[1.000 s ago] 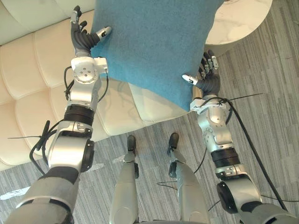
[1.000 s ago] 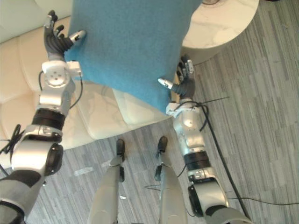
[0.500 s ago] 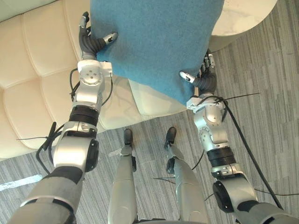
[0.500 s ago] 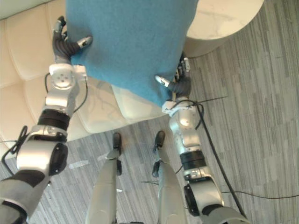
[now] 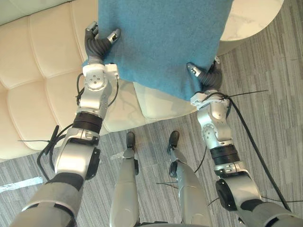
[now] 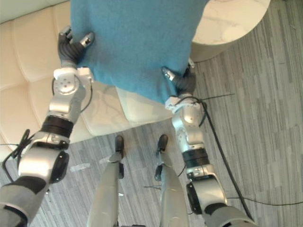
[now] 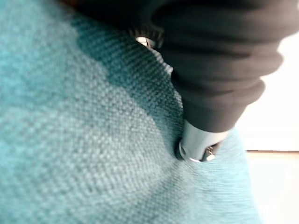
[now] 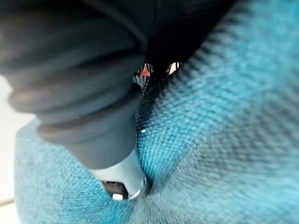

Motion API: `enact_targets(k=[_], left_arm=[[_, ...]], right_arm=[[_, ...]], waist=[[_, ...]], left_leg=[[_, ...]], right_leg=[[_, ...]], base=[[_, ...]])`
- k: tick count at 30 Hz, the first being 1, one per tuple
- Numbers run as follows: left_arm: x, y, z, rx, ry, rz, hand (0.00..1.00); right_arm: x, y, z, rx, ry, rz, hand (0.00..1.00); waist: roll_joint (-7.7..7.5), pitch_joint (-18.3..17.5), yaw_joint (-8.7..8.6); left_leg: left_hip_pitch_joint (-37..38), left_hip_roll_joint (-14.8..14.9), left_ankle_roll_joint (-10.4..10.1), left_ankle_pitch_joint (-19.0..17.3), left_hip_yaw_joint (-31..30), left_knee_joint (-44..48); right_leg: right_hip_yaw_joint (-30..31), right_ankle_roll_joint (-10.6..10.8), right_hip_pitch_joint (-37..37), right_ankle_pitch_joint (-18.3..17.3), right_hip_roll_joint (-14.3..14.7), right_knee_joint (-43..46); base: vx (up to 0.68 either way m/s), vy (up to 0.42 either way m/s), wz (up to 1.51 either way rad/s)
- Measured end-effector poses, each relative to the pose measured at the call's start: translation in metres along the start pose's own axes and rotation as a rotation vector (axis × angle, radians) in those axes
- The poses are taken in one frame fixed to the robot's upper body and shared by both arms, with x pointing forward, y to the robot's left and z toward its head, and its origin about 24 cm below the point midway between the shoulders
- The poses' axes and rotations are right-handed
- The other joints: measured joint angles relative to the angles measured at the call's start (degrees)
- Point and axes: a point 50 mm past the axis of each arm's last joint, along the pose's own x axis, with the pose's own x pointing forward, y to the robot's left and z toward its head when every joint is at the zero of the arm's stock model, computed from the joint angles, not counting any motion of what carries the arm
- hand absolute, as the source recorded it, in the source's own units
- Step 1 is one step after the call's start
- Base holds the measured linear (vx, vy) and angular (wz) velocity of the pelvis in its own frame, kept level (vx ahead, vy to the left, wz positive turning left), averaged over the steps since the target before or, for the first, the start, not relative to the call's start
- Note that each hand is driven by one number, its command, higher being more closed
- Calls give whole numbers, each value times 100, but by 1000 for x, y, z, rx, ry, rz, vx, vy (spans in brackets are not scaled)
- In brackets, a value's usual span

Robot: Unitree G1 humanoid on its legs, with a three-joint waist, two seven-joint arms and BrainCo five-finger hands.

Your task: Pick up cushions and gather them together orderly.

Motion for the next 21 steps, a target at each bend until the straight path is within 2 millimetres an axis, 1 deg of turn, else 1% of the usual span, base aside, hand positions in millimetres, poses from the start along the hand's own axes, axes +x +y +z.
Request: enact_targets(k=[2,4,7,8,9,10,11,12,13,15,16,17,18,20,21], left_arm=[[-5,-9,6,-34,-32,-36,100],[-12,-16,6,-57,-42,-58,100],[-37,-25,1,-124,-56,-97,100],[-41,-26,0,-135,-57,-101,100],[-56,-30,-4,-175,-55,-111,100],[-62,-30,-6,-192,-54,-112,100],[-73,-32,-9,-225,-51,-109,100],[-82,-32,-13,-248,-35,-95,100],[-96,-34,-23,-274,4,-83,100],[-109,-36,-31,-294,42,-73,100],[-126,-35,-38,-315,79,-61,100],[-139,-31,-43,-326,105,-45,100],[-145,-29,-46,-329,118,-39,100],[-175,-23,-60,-332,202,-16,100],[-185,-22,-65,-330,236,-11,100]], right_arm=[[0,-4,0,2,0,-15,100],[-4,-10,-4,-2,13,-36,100],[-19,-22,-15,-21,49,-68,100],[-21,-24,-16,-22,50,-71,100],[-33,-30,-18,-44,50,-84,100],[-37,-31,-18,-60,44,-85,100],[-46,-34,-15,-64,31,-89,100],[-53,-36,-16,-89,29,-95,100],[-64,-40,-19,-117,36,-113,100],[-76,-44,-22,-136,45,-131,100],[-90,-46,-23,-143,52,-145,100],[-100,-48,-24,-167,57,-151,100],[-104,-48,-25,-171,63,-154,100],[-127,-54,-33,-202,117,-171,100],[-135,-56,-37,-221,139,-176,100]], waist=[[0,0,-8],[0,0,-21],[3,-6,-29],[3,-5,-29],[6,-7,-26],[4,-14,-22],[5,-19,-20],[15,-24,-29],[19,-33,-63],[27,-42,-83],[26,-163,-90],[35,-202,-93],[33,-250,-92],[36,-632,-73],[46,-746,-71]], left_leg=[[163,-28,9,33,-2,-95],[351,-43,10,33,-6,-140],[755,-71,10,33,-9,-266],[796,-82,11,33,-12,-271],[958,-126,10,33,-24,-328],[998,-129,11,33,-23,-336],[1080,-159,11,32,-27,-352],[1164,-181,12,31,-54,-361],[1335,-222,13,29,-94,-378],[1512,-259,22,19,-103,-381],[1628,-293,43,-27,-109,-382],[1796,-321,52,-46,-110,-414],[1867,-330,56,-52,-102,-455],[2109,-362,76,-80,-105,-590],[2243,-376,82,-84,-107,-658]], right_leg=[[-10,22,135,-18,-28,-1],[-13,44,303,-39,-40,1],[-14,61,634,-154,-62,53],[-13,50,661,-194,-69,80],[-15,50,777,-252,-82,137],[-15,59,792,-277,-91,186],[-24,58,834,-352,-130,270],[-53,63,912,-405,-159,331],[-80,90,1042,-516,-210,461],[-127,108,1187,-645,-268,610],[-147,116,1261,-775,-323,763],[-146,126,1385,-842,-344,827],[-139,135,1431,-873,-352,842],[-154,169,1637,-968,-391,854],[-160,189,1760,-995,-406,844]], base=[[23,-6,7],[21,-3,6],[32,-5,7],[34,-2,9],[21,2,7],[33,2,9],[21,6,10],[44,10,22],[38,13,25],[30,15,26],[31,13,23],[24,10,16],[26,7,10],[49,18,9],[74,24,6]])
